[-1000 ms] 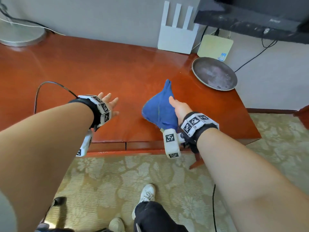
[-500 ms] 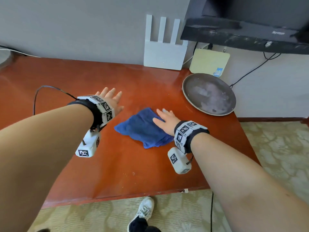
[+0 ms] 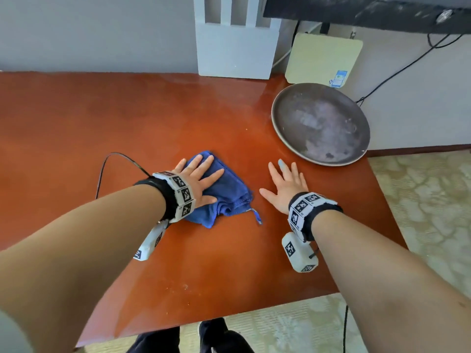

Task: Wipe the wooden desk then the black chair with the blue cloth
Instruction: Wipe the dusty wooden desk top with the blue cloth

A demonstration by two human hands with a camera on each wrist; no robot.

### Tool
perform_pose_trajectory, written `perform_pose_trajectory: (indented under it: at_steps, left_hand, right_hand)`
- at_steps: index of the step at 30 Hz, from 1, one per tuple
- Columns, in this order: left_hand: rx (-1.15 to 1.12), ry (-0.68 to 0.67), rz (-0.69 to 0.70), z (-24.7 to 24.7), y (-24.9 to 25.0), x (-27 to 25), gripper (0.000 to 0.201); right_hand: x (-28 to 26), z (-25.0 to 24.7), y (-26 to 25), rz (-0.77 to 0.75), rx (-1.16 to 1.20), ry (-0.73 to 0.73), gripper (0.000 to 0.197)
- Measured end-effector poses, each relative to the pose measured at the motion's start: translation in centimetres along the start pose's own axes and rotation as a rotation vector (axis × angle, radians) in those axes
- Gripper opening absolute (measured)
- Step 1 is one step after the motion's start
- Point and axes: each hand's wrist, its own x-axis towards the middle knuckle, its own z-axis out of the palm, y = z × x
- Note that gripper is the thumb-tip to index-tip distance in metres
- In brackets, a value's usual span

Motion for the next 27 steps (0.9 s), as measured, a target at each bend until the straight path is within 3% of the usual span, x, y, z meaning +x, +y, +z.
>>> perform_pose_trajectory:
  at_steps: [3,6,10,14,18,23,27]
  left_hand:
    - [-0.104,0.015,-0.078,-1.4,-1.5,1.9,0.059]
    - [-0.351,0.089,-0.135,-2.8,-2.8,4.0,0.052]
    - [-0.702,0.332,-0.187,-5.5,-4.6,6.1,0.048]
    - [-0.853,0.525,-0.240,-9.6,-5.7,8.4,0.048]
    - [-0.779,0.585,-0.208,-13.5,-5.1,12.5,0.049]
    - [-0.557,0.469,-0.102,-15.0,-2.3,18.5,0.046]
    - [-0.366,0.328,-0.076,-13.3,-1.0,21.6,0.049]
  right_hand:
    - [0.0,-0.3,-0.2,0.006,-0.009,-0.025,0.071]
    - [0.2,-0.9,-0.4,-0.023,-0.047,-0.035,0.072]
    - [0.9,-1.3,-0.4,-0.069,-0.046,-0.081,0.072]
    - [1.2,-1.2,-0.1,-0.081,-0.070,-0.134,0.071]
    - [1.5,-0.7,0.1,-0.100,-0.103,-0.165,0.070]
    - [1.7,-0.4,0.4,-0.106,-0.096,-0.162,0.070]
    - [1.8,-0.4,0.4,-0.107,-0.099,-0.162,0.070]
